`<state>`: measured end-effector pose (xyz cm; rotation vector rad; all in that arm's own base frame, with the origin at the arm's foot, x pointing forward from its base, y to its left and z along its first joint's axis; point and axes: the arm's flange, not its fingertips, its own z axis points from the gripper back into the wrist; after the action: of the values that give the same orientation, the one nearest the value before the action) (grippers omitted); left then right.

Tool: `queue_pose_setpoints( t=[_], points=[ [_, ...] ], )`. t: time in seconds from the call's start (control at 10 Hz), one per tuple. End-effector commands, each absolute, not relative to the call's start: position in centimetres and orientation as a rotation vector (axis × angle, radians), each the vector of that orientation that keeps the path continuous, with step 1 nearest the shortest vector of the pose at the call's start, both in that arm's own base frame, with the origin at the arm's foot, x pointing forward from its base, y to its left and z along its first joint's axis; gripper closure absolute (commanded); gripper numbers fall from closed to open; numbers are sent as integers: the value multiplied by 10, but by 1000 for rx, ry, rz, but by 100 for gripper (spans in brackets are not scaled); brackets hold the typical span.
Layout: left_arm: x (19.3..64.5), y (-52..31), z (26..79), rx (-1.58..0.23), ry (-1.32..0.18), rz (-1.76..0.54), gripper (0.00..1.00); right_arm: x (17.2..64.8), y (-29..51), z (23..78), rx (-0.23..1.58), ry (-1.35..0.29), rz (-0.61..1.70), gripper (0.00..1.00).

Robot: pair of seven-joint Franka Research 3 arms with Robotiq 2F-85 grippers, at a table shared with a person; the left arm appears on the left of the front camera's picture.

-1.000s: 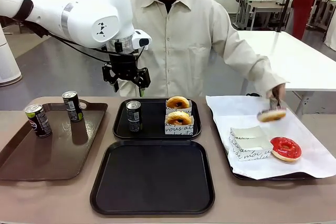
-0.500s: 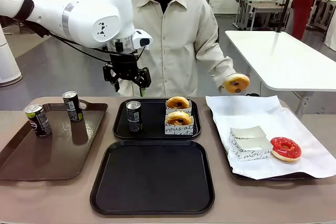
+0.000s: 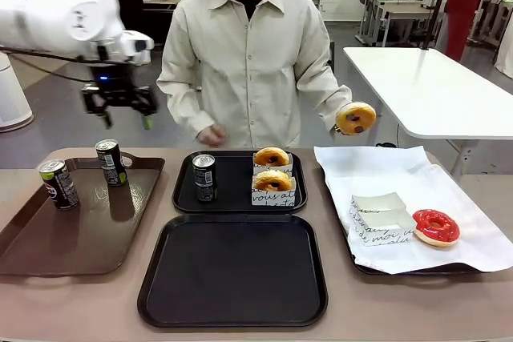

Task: Set up donuts and drinks on trays.
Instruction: Pick up one Pepsi coke from the Handle tray and place it on the Flat Tray without a Pepsi coke.

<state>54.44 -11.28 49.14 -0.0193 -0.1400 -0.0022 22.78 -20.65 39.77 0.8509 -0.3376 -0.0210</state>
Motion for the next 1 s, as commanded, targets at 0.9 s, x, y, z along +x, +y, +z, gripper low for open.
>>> queue_pose_setpoints(
  t=[0.9],
  points=[
    [504,-15,500,27,-113,102,0,230,-207,397,874,-364,-13,0]
  ],
)
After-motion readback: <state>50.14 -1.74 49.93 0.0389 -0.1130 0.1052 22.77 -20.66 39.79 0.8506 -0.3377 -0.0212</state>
